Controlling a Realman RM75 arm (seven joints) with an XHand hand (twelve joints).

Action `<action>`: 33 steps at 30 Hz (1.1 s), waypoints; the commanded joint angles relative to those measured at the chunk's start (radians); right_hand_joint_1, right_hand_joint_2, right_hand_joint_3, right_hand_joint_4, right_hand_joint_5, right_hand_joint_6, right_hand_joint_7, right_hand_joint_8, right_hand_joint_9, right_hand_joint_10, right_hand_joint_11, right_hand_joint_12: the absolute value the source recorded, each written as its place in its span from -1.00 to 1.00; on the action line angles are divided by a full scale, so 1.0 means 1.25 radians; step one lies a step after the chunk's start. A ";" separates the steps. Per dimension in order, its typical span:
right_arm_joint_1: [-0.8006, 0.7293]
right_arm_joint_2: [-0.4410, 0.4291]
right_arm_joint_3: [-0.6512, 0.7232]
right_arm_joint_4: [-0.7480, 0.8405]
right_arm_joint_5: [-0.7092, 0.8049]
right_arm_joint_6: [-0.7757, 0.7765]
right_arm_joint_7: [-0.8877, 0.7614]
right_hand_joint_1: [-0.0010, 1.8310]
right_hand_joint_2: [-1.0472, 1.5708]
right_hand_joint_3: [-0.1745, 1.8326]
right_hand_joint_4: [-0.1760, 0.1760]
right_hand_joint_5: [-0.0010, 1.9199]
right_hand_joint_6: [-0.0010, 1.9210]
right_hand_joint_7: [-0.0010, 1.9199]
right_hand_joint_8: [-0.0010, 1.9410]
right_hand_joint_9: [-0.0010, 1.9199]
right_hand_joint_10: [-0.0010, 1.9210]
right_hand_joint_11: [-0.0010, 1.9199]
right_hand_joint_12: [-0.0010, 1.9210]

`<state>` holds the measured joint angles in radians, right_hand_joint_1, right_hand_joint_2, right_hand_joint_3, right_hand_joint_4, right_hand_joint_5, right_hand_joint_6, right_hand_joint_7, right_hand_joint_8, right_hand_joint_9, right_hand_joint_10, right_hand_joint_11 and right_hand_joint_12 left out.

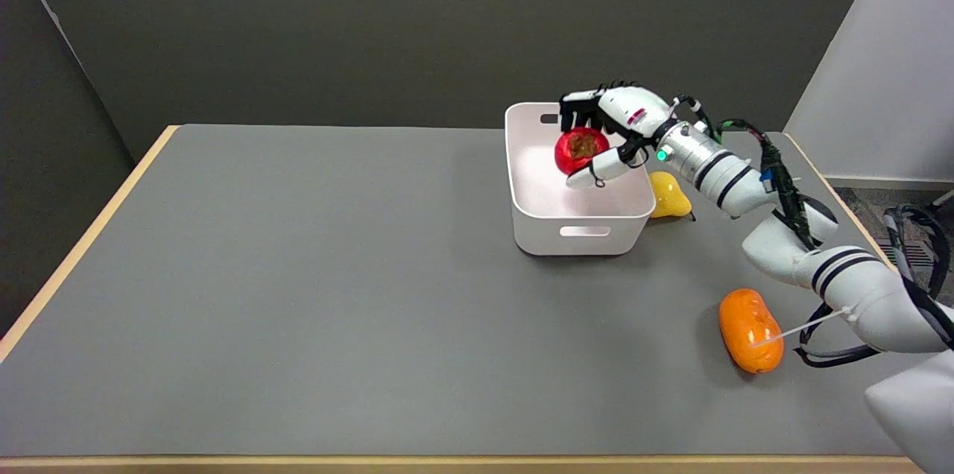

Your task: Place tomato into white box.

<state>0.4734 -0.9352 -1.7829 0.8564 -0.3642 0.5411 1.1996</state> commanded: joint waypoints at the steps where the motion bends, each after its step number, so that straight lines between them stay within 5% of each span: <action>1: 0.013 -0.006 -0.035 -0.048 0.022 -0.023 0.002 -0.20 0.39 0.15 0.64 -0.64 -0.09 -0.43 -0.34 -0.47 0.08 -0.62 0.53; 7: 0.016 -0.003 -0.035 -0.038 0.027 -0.024 0.002 -0.56 0.32 0.07 0.61 -0.74 -0.51 -0.73 -0.69 -0.83 -0.34 -1.00 0.19; 17: -0.030 0.008 0.015 0.050 0.080 -0.023 0.001 -0.69 0.24 0.14 0.63 -0.80 -0.47 -0.87 -0.68 -0.98 -0.41 -1.00 0.01; 22: -0.105 0.059 0.116 0.223 0.090 -0.044 -0.006 -0.72 0.27 0.04 0.61 -0.80 -0.55 -0.89 -0.75 -0.99 -0.50 -1.00 -0.10; 24: -0.134 0.088 0.147 0.308 0.090 -0.076 -0.007 -0.61 0.24 0.14 0.60 -0.84 -0.48 -0.94 -0.67 -0.98 -0.57 -1.00 -0.09; 26: -0.162 0.115 0.178 0.387 0.090 -0.116 -0.013 -0.74 0.28 -0.01 0.58 -0.80 -0.58 -0.92 -0.75 -1.00 -0.58 -1.00 -0.14; 33: -0.303 0.139 0.273 0.596 0.090 -0.231 -0.088 -0.76 0.23 0.11 0.54 -0.85 -0.52 -0.93 -0.78 -0.97 -0.71 -1.00 -0.18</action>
<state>0.3870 -0.8851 -1.6976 1.0717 -0.2827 0.4758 1.1903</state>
